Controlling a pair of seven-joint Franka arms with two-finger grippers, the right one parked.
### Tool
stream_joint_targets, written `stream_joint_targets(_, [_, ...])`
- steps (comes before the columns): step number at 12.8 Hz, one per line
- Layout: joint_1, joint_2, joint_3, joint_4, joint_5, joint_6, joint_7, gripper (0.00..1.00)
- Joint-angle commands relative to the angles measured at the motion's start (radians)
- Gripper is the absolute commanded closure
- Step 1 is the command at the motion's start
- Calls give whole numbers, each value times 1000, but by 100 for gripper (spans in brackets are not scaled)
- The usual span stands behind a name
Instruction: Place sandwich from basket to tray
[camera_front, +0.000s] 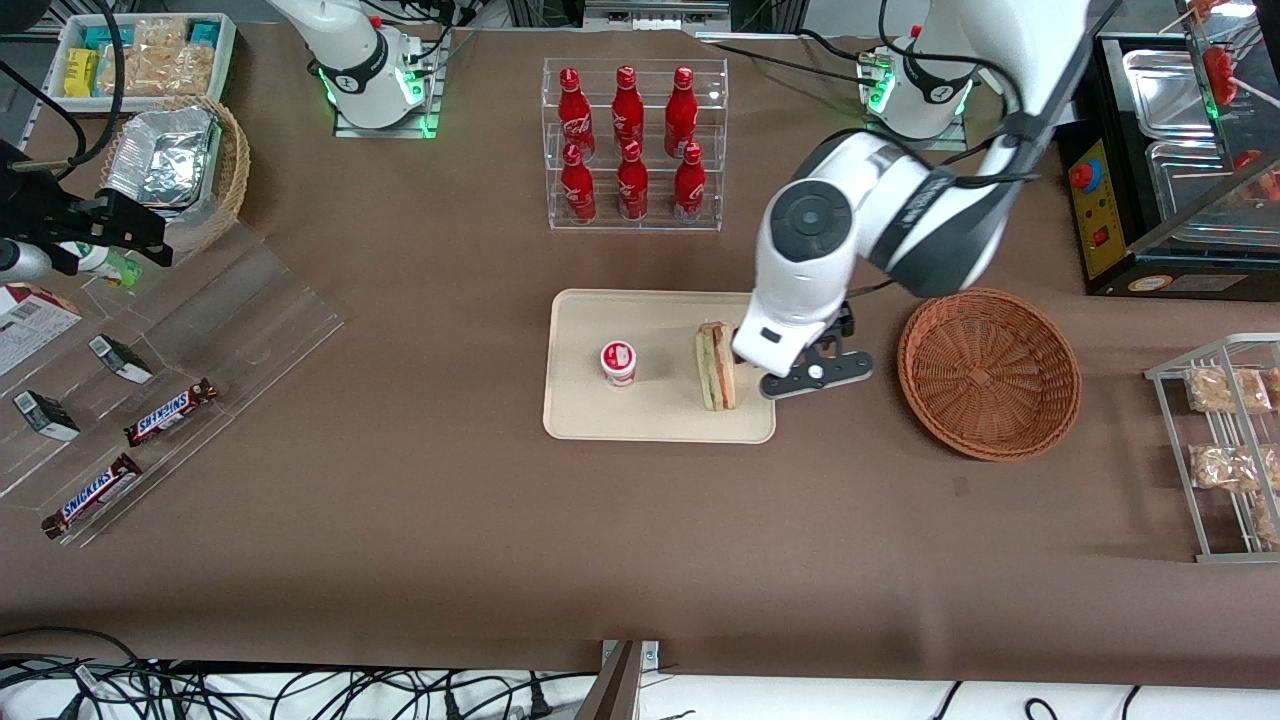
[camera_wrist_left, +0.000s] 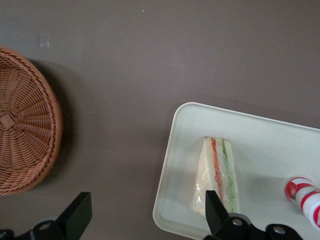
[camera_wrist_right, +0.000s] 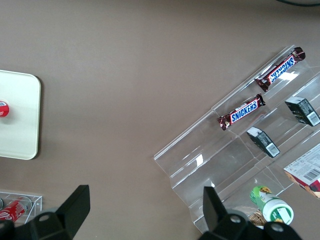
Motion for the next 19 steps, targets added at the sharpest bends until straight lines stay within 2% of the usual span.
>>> stream_joint_targets(1, [1,-12,86,113,-107,-133,190,0])
stream_joint_targets(4, [-2,-46,196,166,-196,-221,363,0])
stream_joint_targets(7, [-21,-103,403,166,-351,-253,613,0])
stream_joint_targets(8, [-31,-112,457,166,-363,-288,688,0])
stream_joint_targets(10, [-33,-120,514,163,-359,-302,776,0])
stream_joint_targets(13, [-33,-120,562,156,-325,-293,805,0])
stream_joint_targets(19, [-25,-109,560,159,-325,-290,836,0])
